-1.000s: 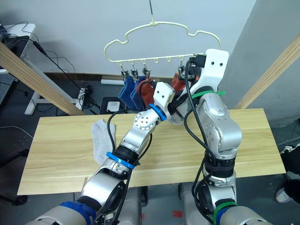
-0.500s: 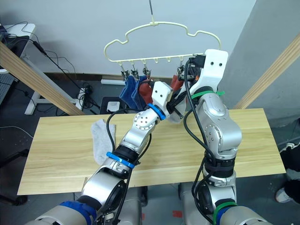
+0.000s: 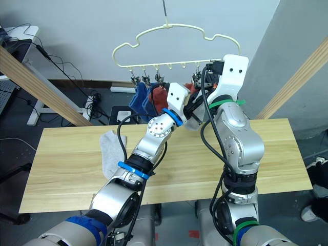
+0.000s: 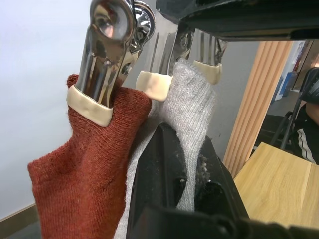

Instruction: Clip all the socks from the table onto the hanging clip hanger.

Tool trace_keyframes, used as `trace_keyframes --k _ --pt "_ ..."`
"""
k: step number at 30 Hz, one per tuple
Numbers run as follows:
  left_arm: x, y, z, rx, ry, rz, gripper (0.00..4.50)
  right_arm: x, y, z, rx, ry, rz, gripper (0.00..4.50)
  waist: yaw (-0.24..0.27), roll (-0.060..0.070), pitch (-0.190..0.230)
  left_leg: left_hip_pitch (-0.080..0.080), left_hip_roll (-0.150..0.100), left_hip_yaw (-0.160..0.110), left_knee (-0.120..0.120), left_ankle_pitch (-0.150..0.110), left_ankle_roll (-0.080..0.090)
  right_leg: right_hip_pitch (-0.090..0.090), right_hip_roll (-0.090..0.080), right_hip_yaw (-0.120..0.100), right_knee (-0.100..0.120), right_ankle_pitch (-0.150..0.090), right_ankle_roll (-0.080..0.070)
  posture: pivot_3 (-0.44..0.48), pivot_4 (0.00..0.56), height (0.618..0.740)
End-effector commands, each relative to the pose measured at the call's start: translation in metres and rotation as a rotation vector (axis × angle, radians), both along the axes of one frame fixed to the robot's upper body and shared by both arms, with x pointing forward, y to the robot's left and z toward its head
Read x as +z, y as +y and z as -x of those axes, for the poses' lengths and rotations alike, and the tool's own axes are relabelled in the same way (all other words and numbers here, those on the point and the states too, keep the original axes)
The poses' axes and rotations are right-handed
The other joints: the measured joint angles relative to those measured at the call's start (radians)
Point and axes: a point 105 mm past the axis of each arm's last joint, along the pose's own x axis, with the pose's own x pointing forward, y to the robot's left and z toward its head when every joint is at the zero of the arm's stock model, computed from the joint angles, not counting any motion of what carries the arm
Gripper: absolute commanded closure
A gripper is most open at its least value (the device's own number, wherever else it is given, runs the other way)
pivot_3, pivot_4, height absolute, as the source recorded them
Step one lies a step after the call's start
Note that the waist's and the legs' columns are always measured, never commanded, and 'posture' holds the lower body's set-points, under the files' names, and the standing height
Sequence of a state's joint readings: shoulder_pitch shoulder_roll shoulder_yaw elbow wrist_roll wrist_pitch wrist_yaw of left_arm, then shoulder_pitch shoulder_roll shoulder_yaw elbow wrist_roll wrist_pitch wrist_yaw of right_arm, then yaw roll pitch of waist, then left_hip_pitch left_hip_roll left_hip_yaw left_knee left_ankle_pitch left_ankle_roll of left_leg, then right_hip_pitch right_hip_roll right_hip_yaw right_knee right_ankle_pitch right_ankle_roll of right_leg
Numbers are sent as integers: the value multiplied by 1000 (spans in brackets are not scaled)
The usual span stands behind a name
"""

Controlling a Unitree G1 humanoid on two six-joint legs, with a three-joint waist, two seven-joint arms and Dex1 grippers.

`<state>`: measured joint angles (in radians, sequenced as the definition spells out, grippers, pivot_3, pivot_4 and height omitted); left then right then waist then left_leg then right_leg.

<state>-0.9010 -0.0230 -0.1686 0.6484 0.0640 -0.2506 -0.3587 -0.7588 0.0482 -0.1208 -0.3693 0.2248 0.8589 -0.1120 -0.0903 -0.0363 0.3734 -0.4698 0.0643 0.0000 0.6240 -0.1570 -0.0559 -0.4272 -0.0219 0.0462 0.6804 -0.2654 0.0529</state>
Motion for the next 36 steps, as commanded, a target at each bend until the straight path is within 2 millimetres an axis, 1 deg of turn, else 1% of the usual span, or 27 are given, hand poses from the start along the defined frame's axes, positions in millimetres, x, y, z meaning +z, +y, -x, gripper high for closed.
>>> trace_keyframes --k 1,4,6,8,9,11,15,17,18,20,23,24,25,27,30,32,34,36 --pt "12 -6 4 -18 -38 23 4500 14 1 10 8 -71 -28 3539 0 0 0 0 0 0 0 0 0 0 0 0 0 0 0 -219 339 740" --pt "12 -7 4 -16 -38 26 4500 14 1 11 14 -70 -32 2424 0 0 0 0 0 0 0 0 0 0 0 0 0 0 0 -219 339 740" --pt "14 -8 6 -30 -43 36 4500 14 4 13 36 -67 -31 1815 0 0 0 0 0 0 0 0 0 0 0 0 0 0 0 -219 339 740" --pt "17 -10 9 -57 -51 49 4500 13 11 19 95 -65 -12 994 0 0 0 0 0 0 0 0 0 0 0 0 0 0 0 -219 339 740" --pt "15 -9 9 -54 -41 44 4229 11 12 24 109 -62 3 745 0 0 0 0 0 0 0 0 0 0 0 0 0 0 0 -217 341 740" --pt "10 -8 10 -61 -23 27 3762 7 12 30 127 -56 30 732 0 0 0 0 0 0 0 0 0 0 0 0 0 0 0 -217 341 740" --pt "2 -9 14 -100 -1 -5 2631 4 14 43 165 -67 106 732 -1 0 0 0 0 0 0 0 0 0 0 0 0 0 0 -220 344 740" --pt "3 -8 19 -135 9 17 2020 3 13 50 179 -82 156 732 -1 0 0 0 0 0 0 0 0 0 0 0 0 -2 3 -222 345 740" --pt "2 -6 25 -181 12 4 1756 2 10 55 182 -91 184 732 -1 0 0 0 0 0 0 0 0 0 0 0 0 -2 3 -222 346 740" --pt "1 -5 32 -234 16 -17 1756 0 7 61 187 -98 213 732 -2 0 0 0 0 0 0 0 0 0 0 0 0 -2 3 -222 346 740" --pt "3 0 38 -283 52 13 1756 0 3 66 188 -111 226 732 -3 0 0 0 0 0 0 0 0 0 0 0 0 -2 3 -222 346 740" --pt "4 4 42 -314 42 -11 1756 0 -1 69 182 -117 231 732 -3 0 0 0 0 0 0 0 0 0 0 0 0 -2 3 -221 348 740" --pt "3 12 47 -348 41 -52 1756 5 -6 73 178 -137 228 732 -3 0 0 0 0 0 0 0 0 0 0 0 0 -2 4 -221 348 740" --pt "3 22 54 -390 46 -101 1756 9 -11 77 174 -162 225 732 -6 0 0 0 0 0 0 0 0 0 0 0 0 -2 4 -216 350 740" --pt "7 44 67 -462 67 -133 1756 16 -25 78 115 -187 257 732 -10 0 0 1 0 -1 0 0 0 0 0 0 1 -2 4 -214 348 740" --pt "7 54 69 -456 69 -168 1756 17 -30 78 96 -193 269 732 -10 0 0 1 0 -1 0 0 0 0 0 0 1 -2 4 -214 348 740" --pt "18 69 69 -432 60 -151 1756 12 -35 75 66 -169 293 732 -10 0 0 1 0 -1 0 0 0 0 0 0 1 -2 3 -208 348 740" --pt "32 77 70 -413 47 -109 1756 8 -40 70 39 -148 302 732 -9 0 0 1 0 -1 0 0 0 0 0 0 1 -2 4 -202 346 740"
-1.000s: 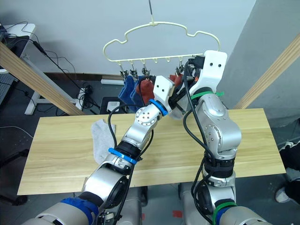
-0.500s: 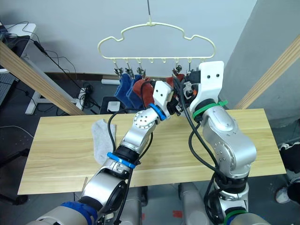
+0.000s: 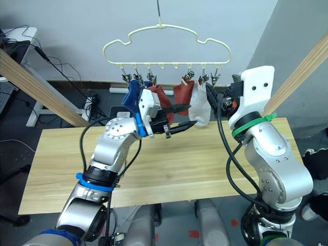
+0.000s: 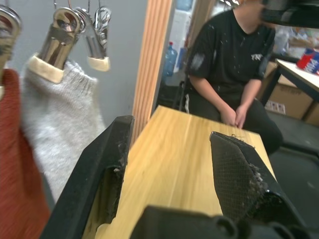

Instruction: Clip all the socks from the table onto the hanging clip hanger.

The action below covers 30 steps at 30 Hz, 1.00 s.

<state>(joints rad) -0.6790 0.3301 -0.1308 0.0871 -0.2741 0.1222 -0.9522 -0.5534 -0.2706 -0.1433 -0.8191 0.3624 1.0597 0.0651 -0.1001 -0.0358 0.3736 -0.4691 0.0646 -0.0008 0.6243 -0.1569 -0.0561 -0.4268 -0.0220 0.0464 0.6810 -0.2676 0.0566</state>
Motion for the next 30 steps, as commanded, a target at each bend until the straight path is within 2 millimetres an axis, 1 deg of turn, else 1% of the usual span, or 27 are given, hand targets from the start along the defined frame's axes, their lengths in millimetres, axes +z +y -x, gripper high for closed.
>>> trace_keyframes --k 1,2,5,8,9,12,15,17,23,30 --pt "37 11 8 1 -55 106 1756 2 -9 -1 -52 -28 13 732 1 0 0 0 0 0 0 0 0 0 0 0 0 0 0 -195 345 740" --pt "46 14 8 11 -62 133 1756 1 -9 -5 -64 -25 10 732 2 0 0 0 0 0 0 0 0 0 0 0 0 0 0 -189 344 740" --pt "62 21 8 34 -59 182 1756 -1 -13 -15 -110 -11 25 732 4 0 0 0 0 0 1 0 0 0 0 0 0 0 1 -185 342 740" --pt "67 25 9 45 -59 183 1756 -2 -15 -21 -135 -10 17 732 5 0 0 0 0 0 1 0 0 0 0 0 0 0 1 -180 342 740" --pt "68 28 10 45 -74 157 1756 -4 -14 -25 -139 -3 10 732 7 0 0 0 0 0 1 0 0 0 0 0 0 0 1 -160 341 740" --pt "74 30 10 46 -101 115 1756 -9 -12 -35 -142 16 -3 732 8 0 0 0 0 0 0 0 0 0 0 0 0 0 0 -152 339 740" --pt "77 26 10 38 -110 106 1713 -7 -12 -42 -162 7 -30 1301 13 0 0 0 0 0 0 0 0 0 0 0 0 0 0 -153 336 740" --pt "74 24 9 33 -109 96 1713 -8 -10 -45 -155 13 -39 1989 14 0 0 0 0 1 0 0 0 0 0 0 0 0 0 -156 336 740" --pt "74 21 7 34 -116 89 1713 -8 -7 -49 -162 12 -62 1989 16 0 0 0 0 0 0 0 0 0 0 0 0 2 -4 -158 332 740" --pt "75 19 6 29 -123 84 1713 -6 -6 -56 -178 3 -80 1989 16 0 0 0 0 0 0 0 0 0 0 0 0 2 -3 -157 329 740"
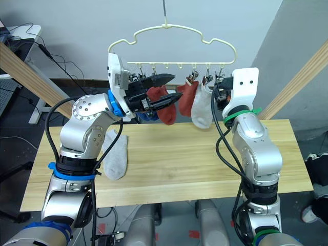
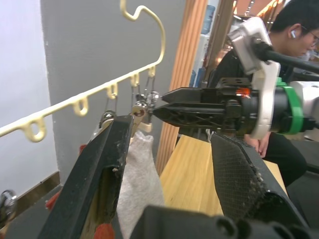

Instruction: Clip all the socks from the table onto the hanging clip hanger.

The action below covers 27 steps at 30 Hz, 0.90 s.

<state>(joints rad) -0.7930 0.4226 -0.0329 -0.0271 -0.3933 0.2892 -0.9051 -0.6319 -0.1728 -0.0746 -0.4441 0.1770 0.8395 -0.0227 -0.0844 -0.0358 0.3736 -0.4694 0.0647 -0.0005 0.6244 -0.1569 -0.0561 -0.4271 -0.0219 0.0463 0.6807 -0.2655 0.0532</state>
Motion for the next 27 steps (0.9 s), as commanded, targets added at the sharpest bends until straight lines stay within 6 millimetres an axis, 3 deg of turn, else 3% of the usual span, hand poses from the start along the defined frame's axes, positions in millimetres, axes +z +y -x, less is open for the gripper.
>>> trace_keyframes --k 1,27 --pt "10 -3 4 -16 -53 9 1713 15 1 2 -8 -73 -7 1989 0 0 0 0 0 0 0 0 0 0 0 0 0 0 0 -156 327 740" --pt "7 -6 -1 -28 -63 -5 1713 20 -2 -11 -108 -70 -197 1989 0 0 0 0 0 0 0 0 0 0 0 0 0 0 0 -167 330 740"
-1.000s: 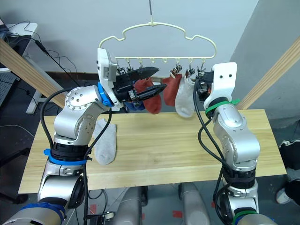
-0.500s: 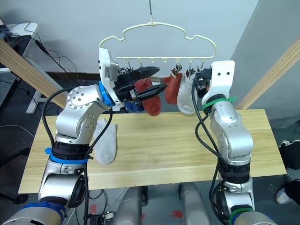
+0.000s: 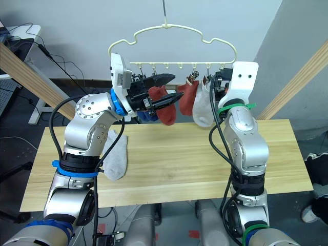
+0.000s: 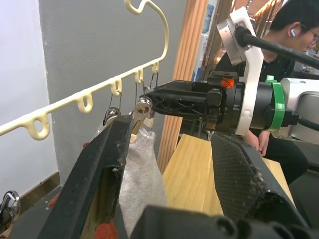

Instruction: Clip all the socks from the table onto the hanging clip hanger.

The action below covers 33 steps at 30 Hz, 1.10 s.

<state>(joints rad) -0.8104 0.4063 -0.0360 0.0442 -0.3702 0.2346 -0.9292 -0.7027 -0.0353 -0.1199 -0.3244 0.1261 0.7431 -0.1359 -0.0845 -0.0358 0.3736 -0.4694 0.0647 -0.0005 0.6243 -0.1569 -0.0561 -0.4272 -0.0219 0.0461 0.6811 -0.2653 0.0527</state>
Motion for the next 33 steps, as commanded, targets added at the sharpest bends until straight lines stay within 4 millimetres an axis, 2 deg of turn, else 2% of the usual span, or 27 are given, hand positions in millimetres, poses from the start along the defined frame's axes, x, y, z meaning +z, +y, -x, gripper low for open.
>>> trace_keyframes --k 1,24,33 --pt "10 -5 6 -26 -57 -2 1713 14 -2 6 -10 -47 -62 1989 0 0 0 0 0 0 0 0 0 0 0 0 0 0 0 -170 331 740" --pt "6 -8 6 -39 -48 -2 1713 10 6 16 9 -18 -195 1989 -1 0 0 0 0 0 0 0 0 0 0 0 0 0 0 -178 331 740" --pt "5 -9 7 -43 -46 -4 1713 19 13 16 62 -45 -235 1989 -2 0 0 0 0 0 0 0 0 0 0 0 0 0 0 -181 330 740"
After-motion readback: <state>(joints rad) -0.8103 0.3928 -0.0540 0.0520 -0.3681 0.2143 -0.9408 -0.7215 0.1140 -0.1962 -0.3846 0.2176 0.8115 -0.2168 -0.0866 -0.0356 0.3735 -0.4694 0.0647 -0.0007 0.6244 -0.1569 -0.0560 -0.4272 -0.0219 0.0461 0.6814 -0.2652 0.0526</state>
